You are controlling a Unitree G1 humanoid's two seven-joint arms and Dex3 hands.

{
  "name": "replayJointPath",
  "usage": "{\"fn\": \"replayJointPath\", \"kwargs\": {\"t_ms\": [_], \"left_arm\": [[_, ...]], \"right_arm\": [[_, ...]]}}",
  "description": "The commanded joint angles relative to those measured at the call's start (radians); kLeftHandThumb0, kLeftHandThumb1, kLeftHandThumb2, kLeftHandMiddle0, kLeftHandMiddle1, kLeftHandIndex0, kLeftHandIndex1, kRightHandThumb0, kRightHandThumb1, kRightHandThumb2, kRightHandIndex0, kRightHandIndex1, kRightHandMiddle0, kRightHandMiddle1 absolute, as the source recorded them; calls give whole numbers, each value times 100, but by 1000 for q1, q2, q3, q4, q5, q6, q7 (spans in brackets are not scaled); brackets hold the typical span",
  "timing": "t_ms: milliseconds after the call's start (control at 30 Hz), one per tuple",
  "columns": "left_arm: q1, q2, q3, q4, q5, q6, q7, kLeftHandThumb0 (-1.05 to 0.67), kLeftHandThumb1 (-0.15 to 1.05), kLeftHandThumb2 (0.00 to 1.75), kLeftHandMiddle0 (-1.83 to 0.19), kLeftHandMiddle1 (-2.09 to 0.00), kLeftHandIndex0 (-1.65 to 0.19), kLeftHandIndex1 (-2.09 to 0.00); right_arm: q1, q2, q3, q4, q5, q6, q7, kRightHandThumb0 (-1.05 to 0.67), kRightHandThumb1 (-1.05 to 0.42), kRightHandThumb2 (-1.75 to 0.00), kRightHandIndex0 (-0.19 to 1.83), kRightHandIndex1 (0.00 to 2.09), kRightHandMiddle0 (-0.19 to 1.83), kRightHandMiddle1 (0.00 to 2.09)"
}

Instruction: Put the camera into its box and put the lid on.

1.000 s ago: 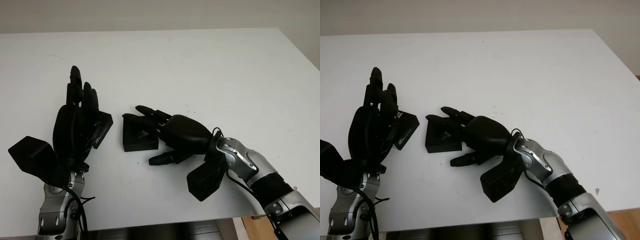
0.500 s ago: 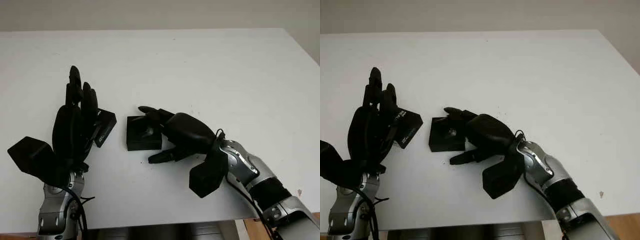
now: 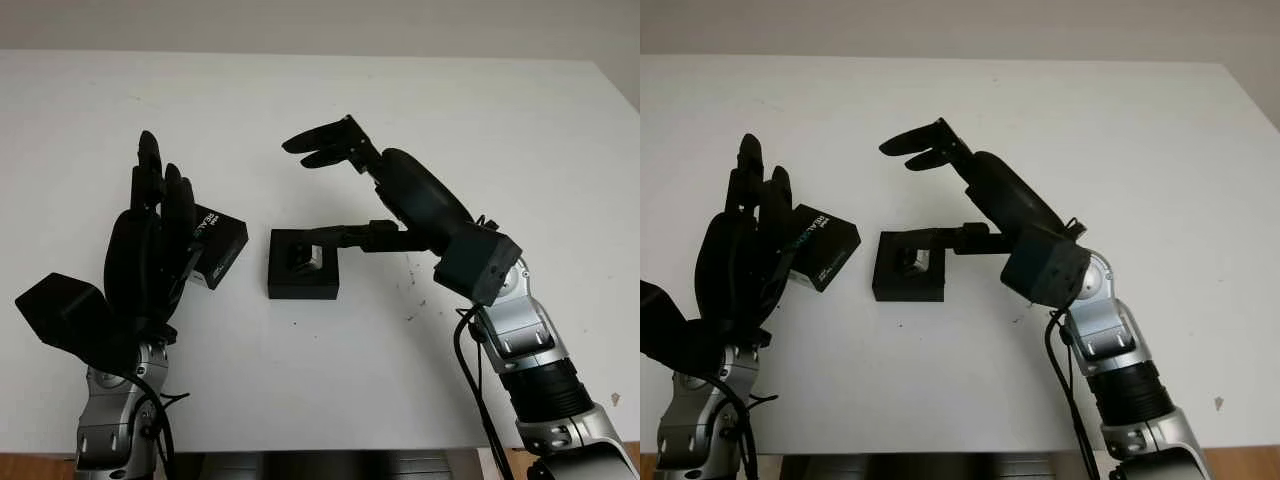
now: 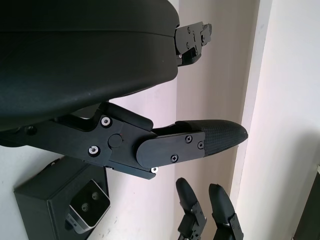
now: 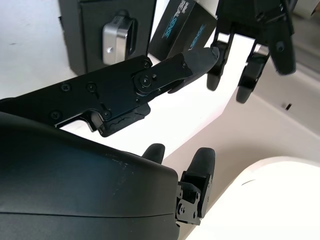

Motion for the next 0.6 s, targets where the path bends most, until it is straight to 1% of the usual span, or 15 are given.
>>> {"fn": "replayJointPath", "kwargs": {"t_ms": [0,100,200,300,367,433,567], "left_arm": [[-1,-3,-4,1,-3,-10,-5,-68,105,54,19,0,19,0],[2,-2,-4,-5,1,-7,-2,-68,105,54,19,0,19,0],[5,-1,-4,-8,5,-7,1,-68,105,54,19,0,19,0],[2,-1,-3,1,-1,-10,-6,-68,105,54,19,0,19,0],[-1,-1,-4,5,-4,-9,-9,-68,105,54,19,0,19,0],[-2,-1,-4,7,-6,-9,-12,-68,105,54,19,0,19,0],[-4,-6,-3,5,-4,-10,-7,-68,105,54,19,0,19,0]], "right_arm": [[10,-11,-8,-18,-19,8,-7,-62,-91,-5,-12,105,-13,110],[9,-45,3,-23,-83,20,-2,-67,-93,-6,-9,90,-7,100],[10,-84,21,-46,-162,55,14,-75,-95,-5,-6,62,0,74],[30,-104,32,-78,-206,84,31,-75,-94,-5,0,42,10,54],[49,-106,41,-93,-233,96,26,-74,-92,-5,0,38,12,50],[66,-110,55,-102,-272,100,18,-76,-95,-6,-2,34,10,48],[93,-115,92,-119,-379,86,-20,-76,-96,-6,1,32,11,49]]}}
